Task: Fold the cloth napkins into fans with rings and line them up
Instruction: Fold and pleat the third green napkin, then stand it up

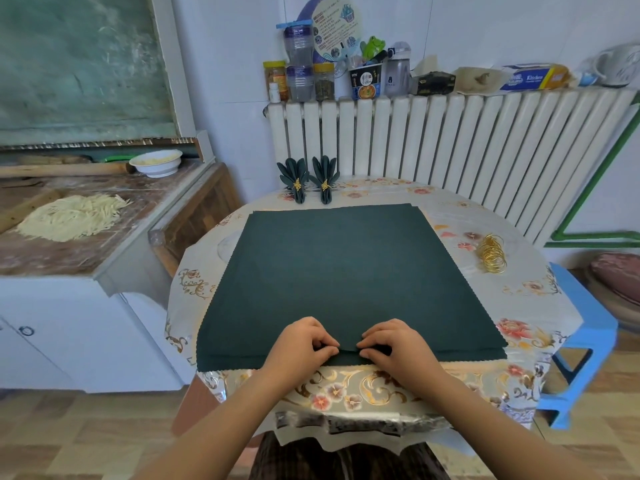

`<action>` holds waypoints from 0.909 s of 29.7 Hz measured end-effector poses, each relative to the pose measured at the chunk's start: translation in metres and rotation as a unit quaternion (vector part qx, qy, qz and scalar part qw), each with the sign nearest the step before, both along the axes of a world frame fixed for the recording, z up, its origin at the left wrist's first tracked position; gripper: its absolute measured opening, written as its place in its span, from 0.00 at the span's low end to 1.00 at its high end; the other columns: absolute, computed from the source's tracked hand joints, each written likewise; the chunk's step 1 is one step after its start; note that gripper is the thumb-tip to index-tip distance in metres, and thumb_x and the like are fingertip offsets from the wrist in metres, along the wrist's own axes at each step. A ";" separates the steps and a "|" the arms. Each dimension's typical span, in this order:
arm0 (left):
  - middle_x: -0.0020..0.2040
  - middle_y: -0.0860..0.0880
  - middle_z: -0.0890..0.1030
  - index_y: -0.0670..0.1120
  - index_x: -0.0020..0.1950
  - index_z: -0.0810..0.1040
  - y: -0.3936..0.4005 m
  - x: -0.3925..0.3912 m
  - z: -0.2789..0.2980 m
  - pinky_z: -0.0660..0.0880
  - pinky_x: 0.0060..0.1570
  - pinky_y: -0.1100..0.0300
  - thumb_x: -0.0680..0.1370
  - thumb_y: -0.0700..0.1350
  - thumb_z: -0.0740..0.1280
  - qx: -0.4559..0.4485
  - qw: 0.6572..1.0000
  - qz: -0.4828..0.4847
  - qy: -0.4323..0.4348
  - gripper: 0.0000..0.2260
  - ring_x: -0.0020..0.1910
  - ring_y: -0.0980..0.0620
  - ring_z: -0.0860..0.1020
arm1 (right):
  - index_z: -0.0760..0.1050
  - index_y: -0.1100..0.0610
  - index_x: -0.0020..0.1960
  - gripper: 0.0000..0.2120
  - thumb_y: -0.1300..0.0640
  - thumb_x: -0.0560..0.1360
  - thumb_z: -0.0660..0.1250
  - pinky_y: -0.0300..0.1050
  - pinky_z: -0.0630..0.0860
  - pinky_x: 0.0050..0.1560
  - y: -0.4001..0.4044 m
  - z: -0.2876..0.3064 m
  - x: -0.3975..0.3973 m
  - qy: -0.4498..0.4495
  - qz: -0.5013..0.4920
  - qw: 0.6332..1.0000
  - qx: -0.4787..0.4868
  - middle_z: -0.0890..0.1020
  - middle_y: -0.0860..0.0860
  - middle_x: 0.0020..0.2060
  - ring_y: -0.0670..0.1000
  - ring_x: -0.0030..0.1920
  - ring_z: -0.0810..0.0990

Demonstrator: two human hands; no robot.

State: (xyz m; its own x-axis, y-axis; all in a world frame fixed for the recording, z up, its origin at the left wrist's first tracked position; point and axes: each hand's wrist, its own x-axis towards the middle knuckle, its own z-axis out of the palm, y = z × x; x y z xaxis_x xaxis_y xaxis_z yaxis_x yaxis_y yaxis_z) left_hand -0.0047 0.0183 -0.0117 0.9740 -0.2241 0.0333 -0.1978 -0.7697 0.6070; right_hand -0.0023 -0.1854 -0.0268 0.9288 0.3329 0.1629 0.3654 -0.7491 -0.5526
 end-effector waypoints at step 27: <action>0.36 0.51 0.75 0.48 0.37 0.75 0.029 0.028 0.078 0.71 0.41 0.58 0.81 0.53 0.60 0.111 0.977 -0.159 0.093 0.15 0.35 0.55 0.74 | 0.71 0.51 0.36 0.15 0.49 0.80 0.58 0.39 0.68 0.38 -0.046 0.084 0.006 0.080 0.019 0.987 -0.137 0.74 0.45 0.32 0.43 0.36 0.73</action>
